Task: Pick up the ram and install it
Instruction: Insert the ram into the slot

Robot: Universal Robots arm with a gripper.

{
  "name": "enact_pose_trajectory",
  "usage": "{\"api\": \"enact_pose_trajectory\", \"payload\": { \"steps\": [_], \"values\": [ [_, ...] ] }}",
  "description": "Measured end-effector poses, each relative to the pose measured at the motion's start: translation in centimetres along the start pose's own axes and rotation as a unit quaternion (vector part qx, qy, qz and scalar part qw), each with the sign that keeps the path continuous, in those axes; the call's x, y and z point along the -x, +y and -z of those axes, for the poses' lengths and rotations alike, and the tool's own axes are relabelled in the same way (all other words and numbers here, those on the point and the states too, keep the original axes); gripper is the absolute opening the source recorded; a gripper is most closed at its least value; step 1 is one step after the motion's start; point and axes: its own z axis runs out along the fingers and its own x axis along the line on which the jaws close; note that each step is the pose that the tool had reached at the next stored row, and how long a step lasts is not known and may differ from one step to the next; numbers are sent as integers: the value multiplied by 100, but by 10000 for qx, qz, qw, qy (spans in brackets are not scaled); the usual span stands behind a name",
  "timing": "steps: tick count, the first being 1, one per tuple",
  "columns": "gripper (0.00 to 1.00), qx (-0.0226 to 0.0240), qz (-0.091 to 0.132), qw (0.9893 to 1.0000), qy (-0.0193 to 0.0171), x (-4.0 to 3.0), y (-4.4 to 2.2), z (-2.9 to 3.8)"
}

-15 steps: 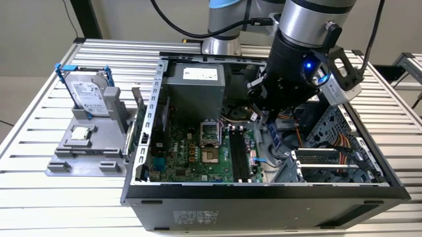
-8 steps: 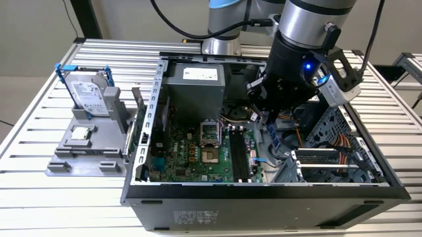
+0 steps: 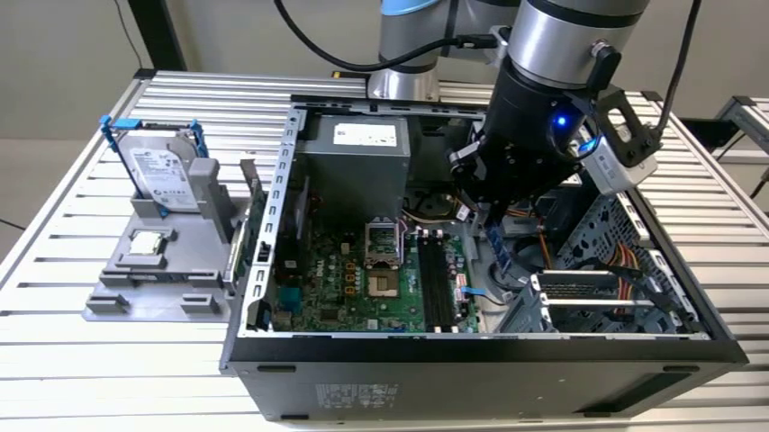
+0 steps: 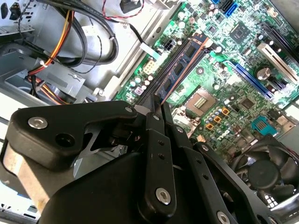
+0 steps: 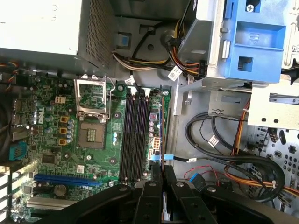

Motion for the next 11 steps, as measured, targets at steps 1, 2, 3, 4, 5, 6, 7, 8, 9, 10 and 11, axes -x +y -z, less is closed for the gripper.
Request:
{"api": "enact_pose_trajectory", "payload": {
  "steps": [1, 2, 3, 4, 5, 6, 7, 8, 9, 10, 11],
  "values": [
    [0, -1, 0, 10000, 0, 0, 0, 0],
    [0, -2, -5, 10000, 1, 0, 0, 0],
    [0, -3, -33, 10000, 1, 0, -1, 0],
    [0, -3, -76, 10000, 1, 0, -1, -3],
    [0, -3, -132, 9999, 2, 0, 0, -5],
    [0, -3, -188, 9998, 2, 0, 0, -9],
    [0, -3, -244, 9997, 3, 0, 0, -12],
    [0, -3, -291, 9996, 3, 0, 0, -16],
    [0, -3, -321, 9995, 3, 0, 0, -20],
    [0, -2, -333, 9994, 3, 0, 0, -27],
    [0, -3, -341, 9994, 3, 0, 1, -36]
  ]
}}
